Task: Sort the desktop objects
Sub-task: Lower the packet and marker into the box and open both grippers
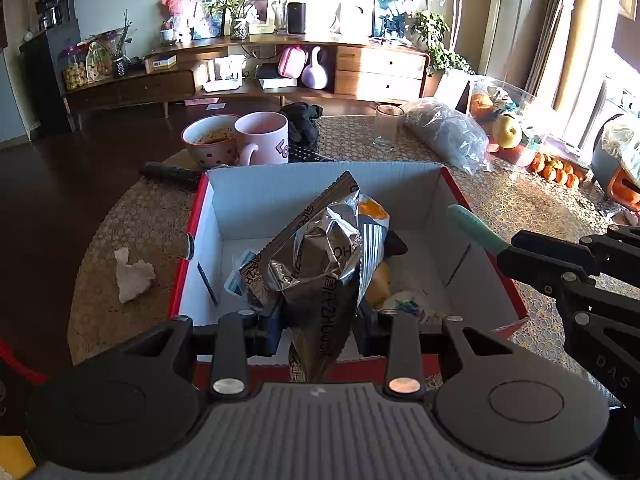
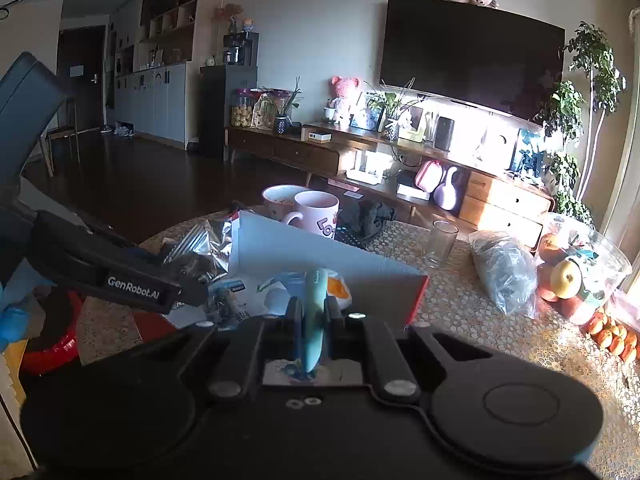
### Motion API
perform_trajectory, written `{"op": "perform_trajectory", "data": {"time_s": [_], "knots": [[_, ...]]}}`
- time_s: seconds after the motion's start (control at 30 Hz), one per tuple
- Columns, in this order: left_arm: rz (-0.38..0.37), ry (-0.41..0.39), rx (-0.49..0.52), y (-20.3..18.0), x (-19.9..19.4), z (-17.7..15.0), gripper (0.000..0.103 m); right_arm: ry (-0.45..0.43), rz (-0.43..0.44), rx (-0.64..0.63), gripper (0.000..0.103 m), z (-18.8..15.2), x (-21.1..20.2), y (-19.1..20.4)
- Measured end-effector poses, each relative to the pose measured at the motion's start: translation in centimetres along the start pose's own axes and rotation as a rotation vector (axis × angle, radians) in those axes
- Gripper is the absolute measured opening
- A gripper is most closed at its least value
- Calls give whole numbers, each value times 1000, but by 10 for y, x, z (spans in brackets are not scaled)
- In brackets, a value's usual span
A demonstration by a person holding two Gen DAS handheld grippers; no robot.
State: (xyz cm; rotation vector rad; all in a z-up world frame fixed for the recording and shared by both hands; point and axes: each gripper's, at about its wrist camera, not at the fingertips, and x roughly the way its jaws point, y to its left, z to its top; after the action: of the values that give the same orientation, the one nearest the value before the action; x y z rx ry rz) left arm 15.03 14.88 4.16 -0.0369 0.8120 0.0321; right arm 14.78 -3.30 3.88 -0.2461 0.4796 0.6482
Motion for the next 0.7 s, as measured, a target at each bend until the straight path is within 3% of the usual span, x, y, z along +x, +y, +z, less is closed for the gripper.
{"op": "perform_trajectory", "data": {"time_s": [0.7], "knots": [[64, 134, 42, 21, 82, 33, 34, 150, -27, 40, 10, 1, 71, -16]]}}
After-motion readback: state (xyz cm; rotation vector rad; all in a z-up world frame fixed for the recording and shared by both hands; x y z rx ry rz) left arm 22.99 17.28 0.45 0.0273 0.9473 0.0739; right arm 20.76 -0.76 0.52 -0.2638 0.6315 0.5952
